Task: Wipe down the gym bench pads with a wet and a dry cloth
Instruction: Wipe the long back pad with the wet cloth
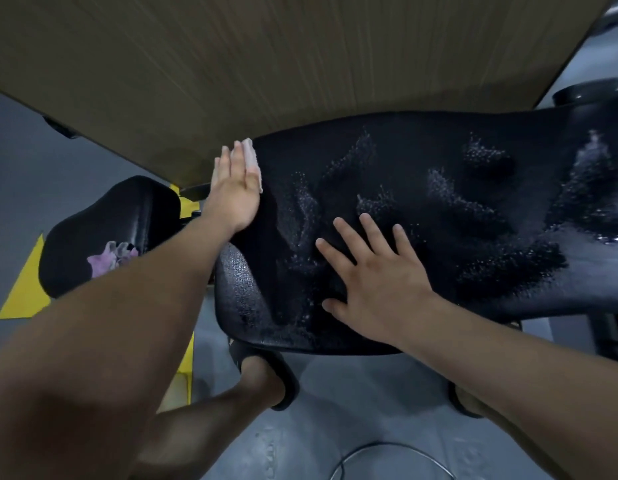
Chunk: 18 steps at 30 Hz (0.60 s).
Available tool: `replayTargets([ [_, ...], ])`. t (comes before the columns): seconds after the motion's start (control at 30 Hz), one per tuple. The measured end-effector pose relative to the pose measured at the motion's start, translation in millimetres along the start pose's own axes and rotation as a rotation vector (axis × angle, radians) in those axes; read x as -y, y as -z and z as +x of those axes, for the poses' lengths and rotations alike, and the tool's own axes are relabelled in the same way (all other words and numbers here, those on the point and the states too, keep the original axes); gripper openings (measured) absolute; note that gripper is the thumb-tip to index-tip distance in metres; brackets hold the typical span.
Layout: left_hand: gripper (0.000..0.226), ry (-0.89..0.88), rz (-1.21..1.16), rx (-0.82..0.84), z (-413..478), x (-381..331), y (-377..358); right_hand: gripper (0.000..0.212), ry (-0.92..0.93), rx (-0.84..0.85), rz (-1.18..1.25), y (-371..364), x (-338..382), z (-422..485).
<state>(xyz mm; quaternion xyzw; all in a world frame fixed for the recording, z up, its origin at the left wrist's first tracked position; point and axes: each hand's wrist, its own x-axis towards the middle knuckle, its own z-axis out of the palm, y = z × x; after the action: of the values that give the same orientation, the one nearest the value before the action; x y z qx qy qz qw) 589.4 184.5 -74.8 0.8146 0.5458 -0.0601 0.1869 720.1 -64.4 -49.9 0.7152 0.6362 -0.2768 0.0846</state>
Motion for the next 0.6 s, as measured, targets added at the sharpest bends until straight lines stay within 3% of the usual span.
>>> replayTargets([
  [0.27, 0.061, -0.146, 0.119, 0.027, -35.7, 18.5, -11.1, 0.087, -0.014, 0.035, -0.004, 5.7, 4.9, 5.0],
  [0.5, 0.059, -0.020, 0.013, 0.004, 29.1, -11.1, 7.8, 0.088, 0.002, 0.059, -0.032, 1.8, 0.9, 6.2],
  [0.6, 0.059, -0.101, 0.121, -0.013, 7.2, -11.1, 0.9, 0.088, 0.002, 0.043, -0.022, 0.7, -0.7, 7.3],
])
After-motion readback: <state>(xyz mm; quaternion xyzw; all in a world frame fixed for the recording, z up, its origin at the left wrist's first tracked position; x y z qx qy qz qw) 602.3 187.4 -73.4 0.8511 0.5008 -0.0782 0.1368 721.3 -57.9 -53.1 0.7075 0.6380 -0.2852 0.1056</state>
